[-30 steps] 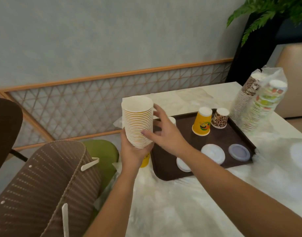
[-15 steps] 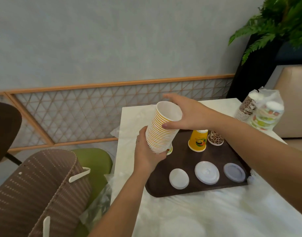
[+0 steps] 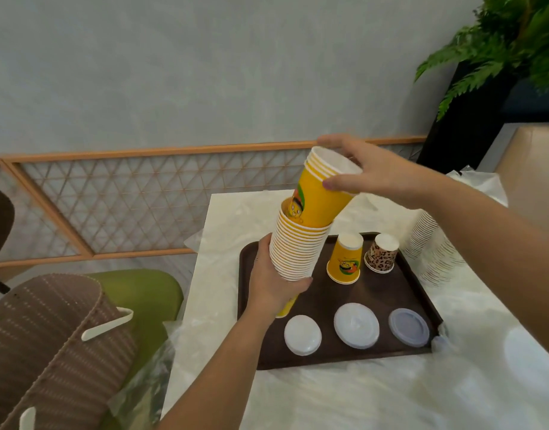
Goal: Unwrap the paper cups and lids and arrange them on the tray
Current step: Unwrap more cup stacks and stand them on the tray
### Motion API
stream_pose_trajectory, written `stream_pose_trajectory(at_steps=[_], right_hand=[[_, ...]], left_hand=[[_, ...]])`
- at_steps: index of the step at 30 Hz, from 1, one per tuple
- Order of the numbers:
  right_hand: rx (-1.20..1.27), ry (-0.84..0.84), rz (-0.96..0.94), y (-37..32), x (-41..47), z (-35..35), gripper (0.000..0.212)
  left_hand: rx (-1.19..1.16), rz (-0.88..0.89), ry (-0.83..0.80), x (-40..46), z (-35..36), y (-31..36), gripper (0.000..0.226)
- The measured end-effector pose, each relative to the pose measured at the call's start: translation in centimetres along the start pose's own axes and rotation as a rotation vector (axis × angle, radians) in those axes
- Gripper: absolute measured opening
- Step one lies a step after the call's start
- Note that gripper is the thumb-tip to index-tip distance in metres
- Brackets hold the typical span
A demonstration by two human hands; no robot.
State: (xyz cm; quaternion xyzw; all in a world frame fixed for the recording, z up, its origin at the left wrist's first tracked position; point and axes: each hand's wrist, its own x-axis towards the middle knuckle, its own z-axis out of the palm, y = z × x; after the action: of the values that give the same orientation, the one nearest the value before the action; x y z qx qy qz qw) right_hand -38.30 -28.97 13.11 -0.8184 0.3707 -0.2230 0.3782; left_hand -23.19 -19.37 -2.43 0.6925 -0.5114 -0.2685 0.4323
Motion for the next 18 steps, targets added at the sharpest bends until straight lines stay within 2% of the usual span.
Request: stream_pose_trajectory(at_steps=[5, 9, 14, 16, 18], right_hand=[[0.432, -0.004, 0.014, 3.0, 0.2, -2.6, 0.063], [0.638, -0.016, 0.027, 6.6, 0.1, -2.7, 0.064], [0.662, -0.135, 0.096, 10.4, 0.1, -0.6, 0.080], [0.603, -0.158, 0.127, 11.4, 0.0, 0.8, 0.073], [0.587, -0.091, 0.148, 12.4, 0.0, 2.0, 0.071]], left_hand=[[-0.143, -0.067, 0.034, 1.0, 0.7, -0.4, 0.094], [-0.187, -0.062, 0.052, 2.3, 0.9, -0.2, 0.095], [-0.212, -0.058, 0.063, 3.7, 1.3, 0.0, 0.094], [-0.231, -0.062, 0.054, 4.0, 1.6, 0.1, 0.094], [-0.246, -0.068, 0.046, 4.4, 1.8, 0.2, 0.095]])
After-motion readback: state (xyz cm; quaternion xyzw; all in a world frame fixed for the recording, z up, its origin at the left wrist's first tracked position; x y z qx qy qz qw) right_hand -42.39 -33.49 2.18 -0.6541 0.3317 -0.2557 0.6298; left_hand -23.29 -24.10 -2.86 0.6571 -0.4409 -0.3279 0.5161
